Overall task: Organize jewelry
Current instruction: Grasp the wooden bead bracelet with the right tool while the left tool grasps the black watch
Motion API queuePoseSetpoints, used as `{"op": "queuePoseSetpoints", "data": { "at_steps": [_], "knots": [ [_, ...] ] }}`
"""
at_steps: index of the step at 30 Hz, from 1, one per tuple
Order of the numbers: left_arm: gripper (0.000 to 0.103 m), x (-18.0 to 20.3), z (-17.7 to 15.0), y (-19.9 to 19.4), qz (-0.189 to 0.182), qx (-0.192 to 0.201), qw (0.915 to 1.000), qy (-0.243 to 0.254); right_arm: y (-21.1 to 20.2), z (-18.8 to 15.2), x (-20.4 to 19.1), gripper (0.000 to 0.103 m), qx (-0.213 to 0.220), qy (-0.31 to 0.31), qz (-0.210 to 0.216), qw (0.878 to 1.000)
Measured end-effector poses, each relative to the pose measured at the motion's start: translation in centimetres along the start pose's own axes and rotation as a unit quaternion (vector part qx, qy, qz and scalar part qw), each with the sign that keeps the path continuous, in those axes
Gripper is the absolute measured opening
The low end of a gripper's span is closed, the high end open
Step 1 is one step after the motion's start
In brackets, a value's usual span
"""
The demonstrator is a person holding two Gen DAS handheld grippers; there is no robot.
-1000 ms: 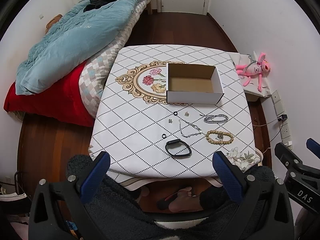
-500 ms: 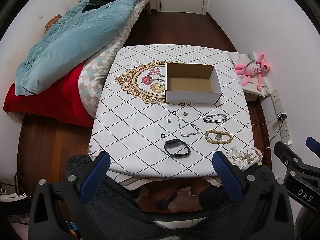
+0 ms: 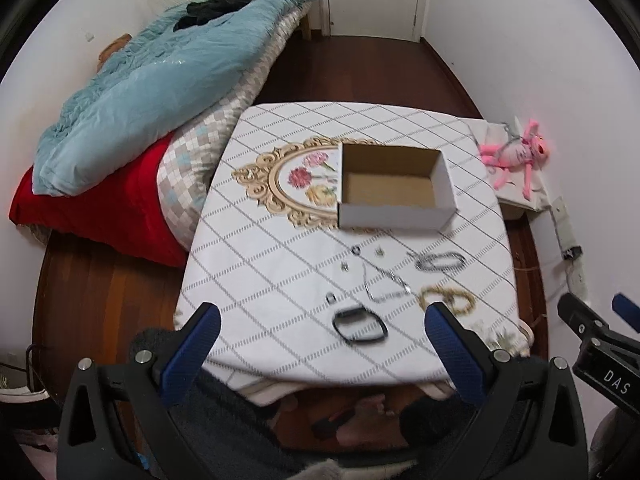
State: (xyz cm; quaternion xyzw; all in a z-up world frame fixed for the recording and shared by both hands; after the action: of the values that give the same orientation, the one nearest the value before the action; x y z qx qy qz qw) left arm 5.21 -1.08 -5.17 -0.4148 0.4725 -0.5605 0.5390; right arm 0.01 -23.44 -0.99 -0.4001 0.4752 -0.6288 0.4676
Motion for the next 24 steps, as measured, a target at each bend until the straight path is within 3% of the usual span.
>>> {"op": "queuePoseSetpoints", "data": {
  "at_steps": [6,10,14,21,24],
  "knots": [
    [0.103,-0.1,1.8,6.8,0.029,-0.025,0.9992,0.007,8.4,2.1,1.7,0.101,-0.051,0.029,0.007,0.998],
    [0.102,0.0,1.7,13.0,0.032,-0.085,0.9957,0.016,14.6,2.1,2.2,0.081,-0.111,0.046,0.014,0.993],
    [0.094,-0.1,0.7,17.3,0.016,-0.135,0.9906,0.010,19.9,1.4,2.1,0.069,-0.153,0.047,0.031,0.987],
    [0.093,0.1,-0.8,19.8,-0.012,-0.162,0.9864,0.024,25.2,0.4,1.5,0.059,-0.183,0.059,0.063,0.979],
    [0.092,0.1,-1.6,20.2,-0.031,-0.170,0.9846,0.025,25.8,0.7,1.2,0.058,-0.172,0.052,0.064,0.982]
  ]
}}
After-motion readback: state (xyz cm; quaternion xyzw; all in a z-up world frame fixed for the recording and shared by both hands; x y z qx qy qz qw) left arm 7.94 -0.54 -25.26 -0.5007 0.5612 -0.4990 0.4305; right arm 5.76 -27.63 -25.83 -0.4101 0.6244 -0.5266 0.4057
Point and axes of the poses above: each gripper's, at about its wrist camera, not at the fingertips, and y roughly the way its jaws point, x to its right, z to its top, the point moved 5 cm from there along y, roughly the way its jaws point, and after that the axes turned 14 degrees about -x, right-handed, at the moved point
